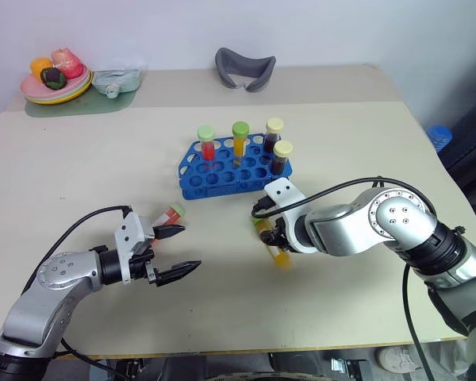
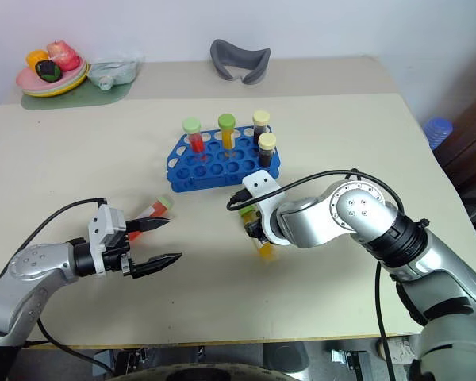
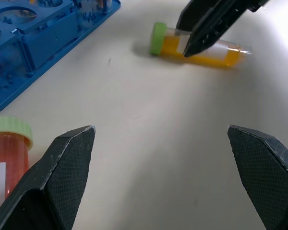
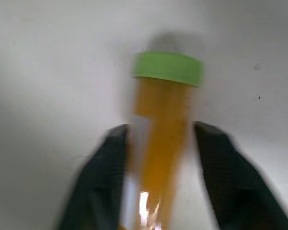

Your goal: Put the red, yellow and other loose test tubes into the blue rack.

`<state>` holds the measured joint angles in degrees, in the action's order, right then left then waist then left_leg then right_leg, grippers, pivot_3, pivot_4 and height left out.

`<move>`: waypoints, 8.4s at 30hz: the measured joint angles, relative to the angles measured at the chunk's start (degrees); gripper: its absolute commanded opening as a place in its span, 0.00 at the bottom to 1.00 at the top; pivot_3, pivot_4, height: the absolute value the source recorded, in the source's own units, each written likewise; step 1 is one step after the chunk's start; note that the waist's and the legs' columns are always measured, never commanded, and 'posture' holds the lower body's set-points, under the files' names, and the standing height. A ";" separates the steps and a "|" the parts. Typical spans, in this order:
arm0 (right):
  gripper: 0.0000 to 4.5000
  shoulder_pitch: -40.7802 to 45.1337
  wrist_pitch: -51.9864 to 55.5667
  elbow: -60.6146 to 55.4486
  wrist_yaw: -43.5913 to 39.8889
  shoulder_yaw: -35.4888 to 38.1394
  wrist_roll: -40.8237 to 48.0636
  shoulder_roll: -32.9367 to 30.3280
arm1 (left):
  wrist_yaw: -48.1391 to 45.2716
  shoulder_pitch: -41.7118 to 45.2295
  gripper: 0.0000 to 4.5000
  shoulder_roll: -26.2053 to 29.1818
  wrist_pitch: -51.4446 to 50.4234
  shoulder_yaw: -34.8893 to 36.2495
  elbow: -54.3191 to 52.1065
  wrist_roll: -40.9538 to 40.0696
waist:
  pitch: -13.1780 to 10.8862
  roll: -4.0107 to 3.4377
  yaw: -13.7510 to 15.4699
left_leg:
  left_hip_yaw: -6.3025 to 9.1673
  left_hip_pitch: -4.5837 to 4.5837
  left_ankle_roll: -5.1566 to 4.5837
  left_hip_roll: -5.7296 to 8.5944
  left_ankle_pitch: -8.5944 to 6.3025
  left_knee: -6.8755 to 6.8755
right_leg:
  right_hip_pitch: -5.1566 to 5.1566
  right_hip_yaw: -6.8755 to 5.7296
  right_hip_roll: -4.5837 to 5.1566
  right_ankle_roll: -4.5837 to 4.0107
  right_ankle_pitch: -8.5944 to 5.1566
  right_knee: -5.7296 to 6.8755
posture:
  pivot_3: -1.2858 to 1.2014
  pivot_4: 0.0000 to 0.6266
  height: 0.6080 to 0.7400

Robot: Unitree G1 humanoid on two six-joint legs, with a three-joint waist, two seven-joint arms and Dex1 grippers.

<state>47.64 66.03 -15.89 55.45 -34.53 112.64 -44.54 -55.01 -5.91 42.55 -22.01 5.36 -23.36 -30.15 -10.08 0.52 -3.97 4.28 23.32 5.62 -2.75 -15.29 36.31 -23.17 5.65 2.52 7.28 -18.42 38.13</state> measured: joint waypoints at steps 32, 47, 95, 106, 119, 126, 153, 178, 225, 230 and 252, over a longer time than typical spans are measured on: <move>0.23 -15.36 -53.02 7.92 -51.68 11.82 -87.66 25.34 | 6.77 2.60 1.00 -6.37 -0.11 1.03 -0.16 -0.43 | 0.01 0.01 -0.06 | -0.01 0.00 0.05 0.01 0.03 -0.03 | -0.05 -0.01 -0.01 0.01 0.01 0.05 | 0.52 0.24 1.00; 0.23 -18.74 -67.94 21.36 -62.39 18.84 -100.01 38.40 | 8.83 2.45 1.00 -10.66 1.51 4.98 0.07 -3.13 | 0.01 0.00 -0.13 | -0.01 -0.07 0.11 0.01 0.06 -0.04 | -0.02 -0.01 -0.01 0.01 0.02 0.12 | 0.52 0.24 1.00; 0.94 -21.97 -55.82 -4.95 -87.56 25.81 -96.73 22.94 | 19.40 9.86 1.00 -0.69 -16.49 9.45 -3.16 -6.40 | 0.02 -0.01 0.06 | 0.07 -0.19 0.15 0.03 0.08 -0.05 | 0.14 -0.04 -0.01 0.01 0.01 0.17 | 0.52 0.24 1.00; 0.94 -34.29 -46.33 -11.53 -101.87 28.00 -91.10 6.90 | 26.75 34.69 1.00 13.81 -60.74 -2.93 -3.28 -12.29 | -0.02 0.04 -0.11 | 0.19 -0.55 0.11 0.07 0.06 -0.02 | 0.62 -0.11 -0.05 0.03 0.00 0.02 | 0.52 0.24 1.00; 0.94 -36.34 -45.96 -14.30 -100.02 25.55 -92.43 9.45 | 34.23 46.73 1.00 10.38 -70.03 -19.81 3.99 -12.47 | -0.04 0.09 0.32 | 0.20 -0.56 0.13 0.06 0.07 -0.04 | 0.63 -0.11 -0.07 0.02 -0.01 0.00 | 0.52 0.24 1.00; 0.94 -36.65 -45.95 -14.42 -98.48 24.90 -93.89 10.51 | 36.71 48.67 1.00 9.54 -70.03 -21.51 7.98 -12.60 | -0.03 0.09 0.26 | 0.20 -0.56 0.13 0.06 0.07 -0.04 | 0.62 -0.11 -0.07 0.02 -0.01 0.00 | 0.52 0.24 1.00; 0.95 -35.19 -45.94 -14.42 -97.50 23.73 -94.48 12.12 | 41.01 48.32 0.31 9.50 -70.03 -22.32 9.08 -12.95 | -0.03 0.09 0.27 | 0.20 -0.56 0.13 0.06 0.07 -0.03 | 0.63 -0.11 -0.06 0.02 0.00 0.01 | 0.52 0.24 1.00; 0.95 -39.71 -45.08 -10.99 -92.70 29.58 -93.79 14.43 | 37.03 23.07 0.31 -19.87 0.86 -2.69 0.28 10.25 | 0.00 0.14 1.75 | 0.09 -0.64 0.14 0.11 0.07 -0.02 | 0.78 -0.10 0.06 0.03 0.01 -0.10 | 0.52 0.24 1.00; 0.95 -41.22 -44.52 -9.72 -89.56 31.73 -93.32 16.08 | 27.71 29.19 0.31 -34.53 32.62 -8.50 34.56 18.98 | 0.02 0.11 1.60 | 0.09 -0.81 0.13 0.11 0.07 -0.06 | 0.89 -0.07 0.03 0.04 0.01 -0.08 | 0.52 0.24 1.00; 0.95 -41.37 -44.44 -9.72 -89.63 31.74 -93.32 15.98 | 27.62 29.19 0.62 -34.99 32.83 -8.53 34.60 19.39 | 0.02 0.12 1.59 | 0.09 -0.81 0.13 0.11 0.07 -0.06 | 0.89 -0.07 0.03 0.04 0.01 -0.08 | 0.52 0.24 1.00; 0.95 -42.01 -44.27 -9.77 -90.31 32.04 -93.25 15.99 | 25.36 27.45 0.93 -33.78 24.64 -7.06 29.39 15.77 | 0.02 0.11 1.52 | 0.09 -0.83 0.13 0.11 0.07 -0.06 | 0.90 -0.07 0.02 0.04 0.01 -0.08 | 0.52 0.24 1.00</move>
<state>5.62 21.76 -25.66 -34.85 -2.49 19.39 -28.56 -29.65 21.53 8.78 2.63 -1.71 6.03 -14.37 -10.05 0.63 -2.44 4.37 22.49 5.75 -2.64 -15.22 36.25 -22.26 5.58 2.54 7.31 -18.41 38.05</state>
